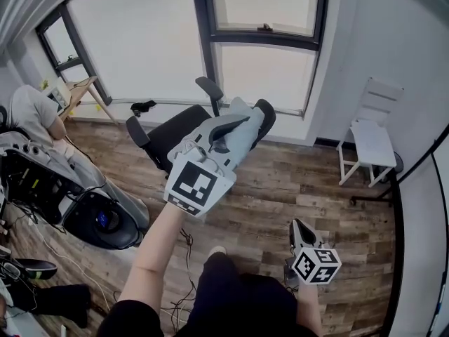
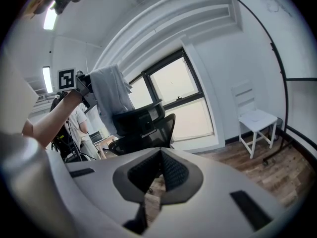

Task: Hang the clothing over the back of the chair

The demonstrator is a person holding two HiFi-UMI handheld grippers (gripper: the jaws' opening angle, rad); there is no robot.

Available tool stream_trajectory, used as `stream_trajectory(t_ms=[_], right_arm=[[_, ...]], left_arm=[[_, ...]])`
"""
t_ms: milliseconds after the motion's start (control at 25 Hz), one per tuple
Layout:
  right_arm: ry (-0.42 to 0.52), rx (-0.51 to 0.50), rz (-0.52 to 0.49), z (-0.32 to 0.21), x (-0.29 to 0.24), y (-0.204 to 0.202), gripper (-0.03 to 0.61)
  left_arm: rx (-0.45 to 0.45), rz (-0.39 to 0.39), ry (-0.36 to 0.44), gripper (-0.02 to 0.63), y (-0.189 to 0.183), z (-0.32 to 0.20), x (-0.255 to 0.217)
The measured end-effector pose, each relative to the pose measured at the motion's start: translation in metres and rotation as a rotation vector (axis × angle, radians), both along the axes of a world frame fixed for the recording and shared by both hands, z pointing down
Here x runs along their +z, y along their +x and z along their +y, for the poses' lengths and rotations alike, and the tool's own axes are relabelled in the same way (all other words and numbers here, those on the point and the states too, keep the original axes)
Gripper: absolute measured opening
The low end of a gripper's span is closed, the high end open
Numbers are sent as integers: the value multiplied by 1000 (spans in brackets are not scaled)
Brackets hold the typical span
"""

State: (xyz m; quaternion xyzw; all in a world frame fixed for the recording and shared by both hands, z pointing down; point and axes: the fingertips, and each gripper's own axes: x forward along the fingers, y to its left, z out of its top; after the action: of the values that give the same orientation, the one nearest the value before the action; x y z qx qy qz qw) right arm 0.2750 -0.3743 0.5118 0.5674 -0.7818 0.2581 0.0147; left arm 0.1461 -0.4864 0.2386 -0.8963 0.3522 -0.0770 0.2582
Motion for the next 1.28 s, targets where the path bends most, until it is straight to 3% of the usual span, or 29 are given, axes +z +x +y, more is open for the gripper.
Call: stream_trajectory(t_ms=[200,360,600,1000,1120,1280], right_arm=[[-10,7,-7,7,6,3,-1],[-15,21,-2,12,5,4,0],[-26,42,-6,18,12,10,-1],[-36,73,-19,30,13,17,0],[-42,80,-28,33,15,20,-1],[-45,85,-36,34,17,23,0]], left_arm=[[19,-134,-5,12,16,5,34],[38,-284,19,12,24,11,64],[20,-641,191,12,42,12,122],[212,-1189,438,12,62,34,211],[237,-1268,502,12,63,35,223],[243,-1291,519,14,62,34,230]])
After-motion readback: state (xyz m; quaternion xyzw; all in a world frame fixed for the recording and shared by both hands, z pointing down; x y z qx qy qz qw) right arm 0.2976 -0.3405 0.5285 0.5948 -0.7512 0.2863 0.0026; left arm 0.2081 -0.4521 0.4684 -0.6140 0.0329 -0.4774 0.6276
